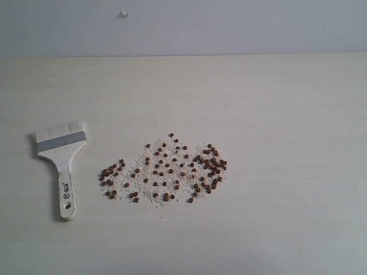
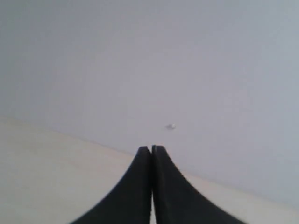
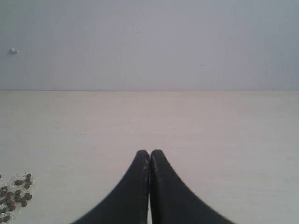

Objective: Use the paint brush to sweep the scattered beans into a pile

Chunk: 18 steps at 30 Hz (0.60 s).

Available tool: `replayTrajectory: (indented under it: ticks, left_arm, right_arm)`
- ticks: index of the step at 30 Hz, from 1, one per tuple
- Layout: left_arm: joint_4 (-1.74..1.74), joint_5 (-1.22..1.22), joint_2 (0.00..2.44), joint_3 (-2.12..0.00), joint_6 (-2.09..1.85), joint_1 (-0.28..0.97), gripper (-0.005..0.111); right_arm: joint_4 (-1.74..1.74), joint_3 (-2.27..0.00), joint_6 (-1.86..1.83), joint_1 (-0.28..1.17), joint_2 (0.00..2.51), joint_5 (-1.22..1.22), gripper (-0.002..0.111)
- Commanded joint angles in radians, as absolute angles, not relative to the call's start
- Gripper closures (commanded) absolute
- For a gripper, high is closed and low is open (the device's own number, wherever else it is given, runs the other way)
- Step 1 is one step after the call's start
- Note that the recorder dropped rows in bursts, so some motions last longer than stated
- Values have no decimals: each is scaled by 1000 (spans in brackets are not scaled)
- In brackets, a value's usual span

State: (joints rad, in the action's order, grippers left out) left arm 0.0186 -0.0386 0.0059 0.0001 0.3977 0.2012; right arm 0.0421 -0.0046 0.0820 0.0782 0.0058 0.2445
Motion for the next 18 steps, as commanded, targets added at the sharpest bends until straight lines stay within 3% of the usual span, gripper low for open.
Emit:
replayTrajectory:
  ticks: [1,4,7,18]
  left_arm:
    - [8,-156,0,0,615,199,107]
    - [8,-264,0,0,612,199,107]
    - [8,-159,30,-94,604,199,107]
    - [82,704,804,-709,434,199,107]
  right_arm:
    - [50,0,82,74,0,233,108]
    - [50,0,82,74,0,233,108]
    - [50,0,82,74,0,233,108]
    - [50,0,82,74,0,233,108]
